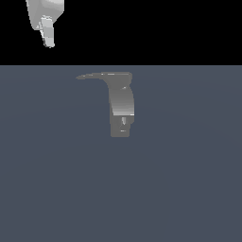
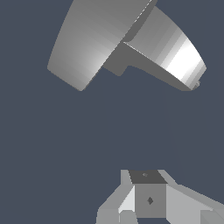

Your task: Turn on the faucet by rotating a designated handle.

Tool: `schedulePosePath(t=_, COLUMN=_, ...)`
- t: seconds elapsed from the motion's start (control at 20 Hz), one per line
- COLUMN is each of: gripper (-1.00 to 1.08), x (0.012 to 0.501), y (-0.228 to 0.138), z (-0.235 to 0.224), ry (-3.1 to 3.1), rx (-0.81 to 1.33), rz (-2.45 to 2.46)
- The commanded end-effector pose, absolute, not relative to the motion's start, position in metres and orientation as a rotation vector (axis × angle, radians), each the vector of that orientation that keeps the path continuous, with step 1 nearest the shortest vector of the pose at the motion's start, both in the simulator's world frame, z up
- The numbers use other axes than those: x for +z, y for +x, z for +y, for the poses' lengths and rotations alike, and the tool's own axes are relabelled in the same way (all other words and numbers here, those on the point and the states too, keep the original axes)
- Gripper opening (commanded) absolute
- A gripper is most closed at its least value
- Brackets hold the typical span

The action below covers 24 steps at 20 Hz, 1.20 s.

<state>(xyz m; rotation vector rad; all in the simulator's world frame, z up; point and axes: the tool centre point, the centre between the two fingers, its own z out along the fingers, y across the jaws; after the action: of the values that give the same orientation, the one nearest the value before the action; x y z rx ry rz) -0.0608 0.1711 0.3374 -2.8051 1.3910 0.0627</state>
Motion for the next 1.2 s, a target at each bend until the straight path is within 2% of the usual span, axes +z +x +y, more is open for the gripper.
schedulePosePath(t=0.0, gripper=-1.00, x=0.330, y=-0.046, z=0.173, ry=-2.768, rx=0.058, rz=1.463)
schedulePosePath(t=0.55, gripper=-1.00, x=0.298, y=0.023, z=0.172, ry=-2.576, rx=0.036, rz=1.788)
schedulePosePath(t=1.15, gripper=-1.00, x=0.263, y=0.101, z=0.148, ry=-2.307, rx=0.008, rz=2.133)
